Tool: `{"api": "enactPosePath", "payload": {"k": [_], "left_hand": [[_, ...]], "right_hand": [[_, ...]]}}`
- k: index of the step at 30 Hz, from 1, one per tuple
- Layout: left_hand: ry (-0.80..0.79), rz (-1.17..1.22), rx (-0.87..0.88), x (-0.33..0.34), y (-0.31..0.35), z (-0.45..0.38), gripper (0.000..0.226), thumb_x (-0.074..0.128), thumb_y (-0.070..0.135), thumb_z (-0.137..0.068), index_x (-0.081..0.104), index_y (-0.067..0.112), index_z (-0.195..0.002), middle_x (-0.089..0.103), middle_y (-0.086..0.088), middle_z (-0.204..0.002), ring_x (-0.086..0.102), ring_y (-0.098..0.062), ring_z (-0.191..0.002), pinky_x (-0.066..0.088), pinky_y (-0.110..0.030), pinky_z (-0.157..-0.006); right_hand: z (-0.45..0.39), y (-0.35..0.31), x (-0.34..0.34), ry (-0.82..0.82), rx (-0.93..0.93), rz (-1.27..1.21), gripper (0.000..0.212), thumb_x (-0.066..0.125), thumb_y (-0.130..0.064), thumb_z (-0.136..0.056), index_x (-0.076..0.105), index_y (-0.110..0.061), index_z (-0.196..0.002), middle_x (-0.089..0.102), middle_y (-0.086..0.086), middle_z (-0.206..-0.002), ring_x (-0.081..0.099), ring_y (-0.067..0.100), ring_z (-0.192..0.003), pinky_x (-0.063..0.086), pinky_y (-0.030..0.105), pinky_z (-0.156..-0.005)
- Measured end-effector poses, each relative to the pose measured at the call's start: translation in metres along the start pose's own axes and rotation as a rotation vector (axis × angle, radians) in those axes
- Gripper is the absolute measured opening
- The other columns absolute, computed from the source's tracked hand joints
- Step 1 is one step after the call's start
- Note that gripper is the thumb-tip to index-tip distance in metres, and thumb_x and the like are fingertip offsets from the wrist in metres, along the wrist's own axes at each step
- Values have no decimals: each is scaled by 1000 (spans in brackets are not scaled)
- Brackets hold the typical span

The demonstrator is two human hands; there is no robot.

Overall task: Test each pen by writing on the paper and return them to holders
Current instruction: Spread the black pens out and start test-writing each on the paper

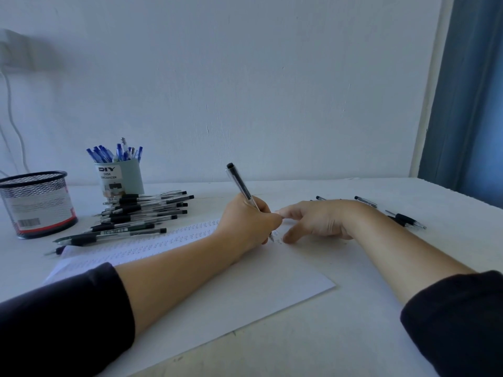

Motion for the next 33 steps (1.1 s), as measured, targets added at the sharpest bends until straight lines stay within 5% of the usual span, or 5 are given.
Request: {"api": "enactPosePath", "payload": {"k": [13,33], "left_hand": [[9,8,14,0,-1,0,17,58,11,-75,58,11,-58,55,-2,-46,44,-12,-43,34,-19,-48],[31,11,39,-1,1,1,21,57,8,-74,54,11,-53,52,-2,-44,45,-12,-42,34,-18,-47]], "right_hand": [[-3,2,-1,-2,-1,10,46,65,-15,-82,59,-35,-123,49,-5,-139,46,18,-127,34,40,-110],[-4,1,0,-9,-2,-16,45,64,-13,-81,62,-35,-120,54,-2,-132,52,20,-120,40,37,-104]]}}
Point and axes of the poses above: each hand's wrist, its own z-axis away from the middle knuckle, its own x-axis out of the palm, y = z × x, the point moved 7 cm from there along -z, towards the middle knuckle
